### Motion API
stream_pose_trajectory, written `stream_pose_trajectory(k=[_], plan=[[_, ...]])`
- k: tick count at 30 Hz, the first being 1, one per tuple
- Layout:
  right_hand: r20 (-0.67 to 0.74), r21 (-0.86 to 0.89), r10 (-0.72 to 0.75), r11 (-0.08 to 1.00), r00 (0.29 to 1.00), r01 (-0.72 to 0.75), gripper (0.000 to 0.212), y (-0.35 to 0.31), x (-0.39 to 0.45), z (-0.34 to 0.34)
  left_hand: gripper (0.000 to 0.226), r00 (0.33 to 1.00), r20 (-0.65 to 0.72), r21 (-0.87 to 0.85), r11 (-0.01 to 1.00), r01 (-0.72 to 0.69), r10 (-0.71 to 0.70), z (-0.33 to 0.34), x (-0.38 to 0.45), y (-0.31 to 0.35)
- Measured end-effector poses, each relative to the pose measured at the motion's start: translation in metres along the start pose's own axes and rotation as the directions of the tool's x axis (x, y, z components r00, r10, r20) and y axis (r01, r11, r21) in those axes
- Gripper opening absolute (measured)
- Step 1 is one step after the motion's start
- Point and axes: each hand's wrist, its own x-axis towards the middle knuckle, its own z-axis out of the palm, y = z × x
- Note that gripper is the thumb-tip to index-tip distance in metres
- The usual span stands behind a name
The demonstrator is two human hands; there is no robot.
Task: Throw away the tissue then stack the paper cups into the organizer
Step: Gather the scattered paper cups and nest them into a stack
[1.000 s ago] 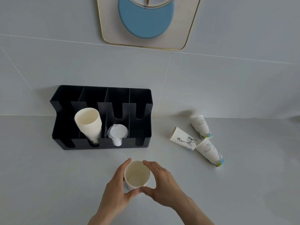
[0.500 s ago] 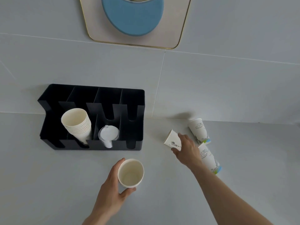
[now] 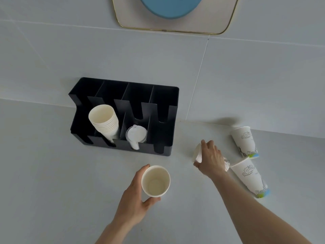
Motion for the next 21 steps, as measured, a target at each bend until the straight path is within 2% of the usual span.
stream_pose_trajectory(k=[2, 4, 6, 9, 12, 15, 17, 21], plan=[[0.005, 0.050, 0.000, 0.999, 1.000, 0.000, 0.083, -0.009, -0.011, -0.002, 0.097, 1.000, 0.011, 0.000, 1.000, -0.009, 0.009, 0.000, 0.000, -0.001], [-0.031, 0.232, 0.024, 0.973, 0.999, -0.016, 0.085, -0.018, -0.024, -0.009, 0.098, 0.999, 0.025, -0.007, 1.000, -0.027, 0.027, -0.001, 0.001, -0.002], [-0.093, 0.455, 0.075, 0.890, 0.993, -0.024, 0.087, -0.027, -0.038, -0.024, 0.099, 0.998, 0.037, -0.006, 0.999, -0.046, 0.046, -0.003, 0.002, -0.003], [-0.167, 0.649, 0.094, 0.760, 0.982, 0.038, 0.095, -0.042, -0.064, -0.057, 0.100, 0.996, 0.060, -0.012, 0.998, -0.062, 0.063, -0.005, 0.003, -0.005], [-0.225, 0.786, 0.060, 0.601, 0.972, 0.145, 0.093, -0.059, -0.095, -0.093, 0.099, 0.993, 0.079, -0.028, 0.996, -0.087, 0.089, -0.008, 0.005, -0.003], [-0.251, 0.846, -0.028, 0.478, 0.968, 0.233, 0.085, -0.077, -0.123, -0.108, 0.099, 0.988, 0.108, -0.043, 0.993, -0.108, 0.113, -0.011, 0.007, -0.004], [-0.255, 0.823, -0.087, 0.502, 0.963, 0.264, 0.083, -0.090, -0.137, -0.100, 0.099, 0.983, 0.134, -0.047, 0.992, -0.120, 0.126, -0.012, 0.008, -0.005], [-0.227, 0.709, -0.162, 0.648, 0.960, 0.277, 0.086, -0.105, -0.147, -0.065, 0.104, 0.977, 0.147, -0.060, 0.988, -0.145, 0.153, -0.015, 0.011, -0.005]])
